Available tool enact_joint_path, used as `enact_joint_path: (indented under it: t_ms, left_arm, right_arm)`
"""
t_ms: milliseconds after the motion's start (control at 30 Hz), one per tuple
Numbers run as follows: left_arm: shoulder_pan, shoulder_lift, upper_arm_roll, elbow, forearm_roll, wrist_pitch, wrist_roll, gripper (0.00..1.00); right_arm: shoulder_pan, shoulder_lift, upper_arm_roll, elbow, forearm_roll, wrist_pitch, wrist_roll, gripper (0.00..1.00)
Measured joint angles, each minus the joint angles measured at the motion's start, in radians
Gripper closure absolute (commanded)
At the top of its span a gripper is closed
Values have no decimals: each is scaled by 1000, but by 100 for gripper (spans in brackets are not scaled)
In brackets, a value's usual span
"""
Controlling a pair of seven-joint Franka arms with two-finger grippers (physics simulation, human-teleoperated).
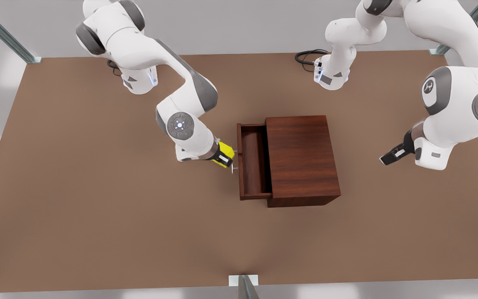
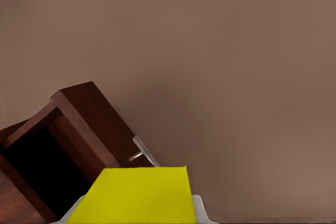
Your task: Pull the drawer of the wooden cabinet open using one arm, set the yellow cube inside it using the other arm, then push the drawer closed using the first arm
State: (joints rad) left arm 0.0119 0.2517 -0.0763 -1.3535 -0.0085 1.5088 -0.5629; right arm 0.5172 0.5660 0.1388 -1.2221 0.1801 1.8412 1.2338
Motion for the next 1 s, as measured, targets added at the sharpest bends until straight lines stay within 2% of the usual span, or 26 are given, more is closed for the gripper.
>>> enact_joint_path:
  t_ms: [200, 533, 600, 733, 833, 1000]
  left_arm:
    - [-3, -10, -2, -4, -4, -12, 171, 0]
    - [-6, -6, -2, -7, -2, -19, 355, 0]
    - [-6, -5, -2, -7, -2, -20, 381, 0]
    - [-6, -6, -2, -8, -1, -22, 425, 0]
    - [-6, -7, -3, -10, -1, -23, 452, 0]
    - [-3, -8, -2, -15, -1, -22, 487, 0]
  right_arm:
    - [91, 165, -38, 206, -2, 4, 335, 31]
    - [198, 285, -92, 291, -5, 40, 736, 31]
    - [211, 294, -99, 292, -4, 42, 794, 0]
    - [218, 294, -109, 292, -14, 42, 889, 0]
    - [140, 229, -113, 291, -44, -2, 934, 0]
    - [-238, 98, -105, 284, -71, -170, 863, 0]
